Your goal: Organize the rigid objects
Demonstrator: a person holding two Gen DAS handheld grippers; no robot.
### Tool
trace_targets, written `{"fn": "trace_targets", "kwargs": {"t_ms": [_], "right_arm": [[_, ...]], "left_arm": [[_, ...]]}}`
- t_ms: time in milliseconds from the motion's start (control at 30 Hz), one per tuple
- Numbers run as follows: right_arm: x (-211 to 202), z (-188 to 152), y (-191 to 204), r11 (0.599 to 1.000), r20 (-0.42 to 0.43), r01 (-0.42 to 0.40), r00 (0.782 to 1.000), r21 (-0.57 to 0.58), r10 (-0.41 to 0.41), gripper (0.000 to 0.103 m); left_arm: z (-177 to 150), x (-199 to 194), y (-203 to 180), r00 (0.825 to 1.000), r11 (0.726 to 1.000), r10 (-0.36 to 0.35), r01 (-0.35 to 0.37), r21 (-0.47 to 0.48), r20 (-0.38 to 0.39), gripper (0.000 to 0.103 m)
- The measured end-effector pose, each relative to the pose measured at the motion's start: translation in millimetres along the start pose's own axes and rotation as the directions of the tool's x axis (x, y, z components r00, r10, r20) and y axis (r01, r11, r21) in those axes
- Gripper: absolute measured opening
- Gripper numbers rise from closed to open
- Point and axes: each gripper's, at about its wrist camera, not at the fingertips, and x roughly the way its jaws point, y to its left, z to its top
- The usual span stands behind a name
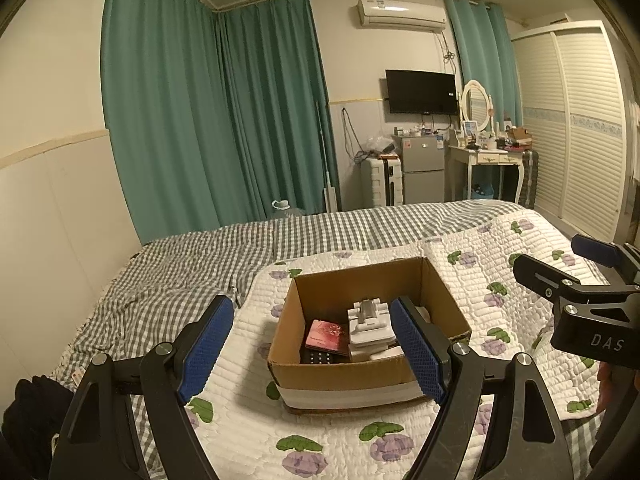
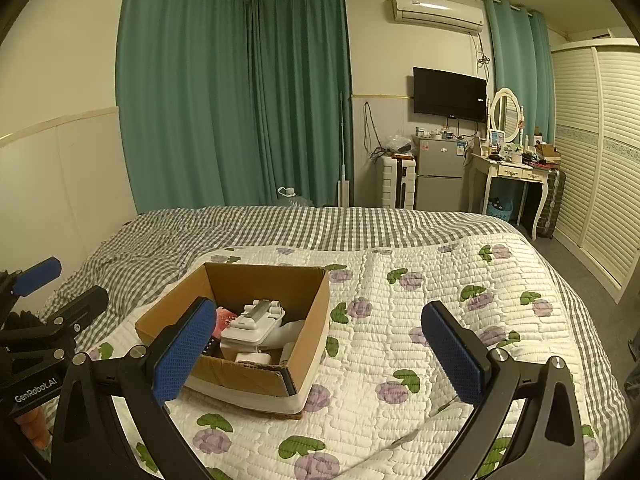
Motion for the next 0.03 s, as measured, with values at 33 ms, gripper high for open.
{"fn": "trace_targets", "kwargs": {"t_ms": [33], "right_arm": [[0.0,0.1,0.0,1.000,-0.001,0.000,1.000,0.000,0.000,0.103]], "left_arm": [[0.0,0.3,0.0,1.000,1.000,-0.005,0.005,-0.001,-0.003,0.084]]}}
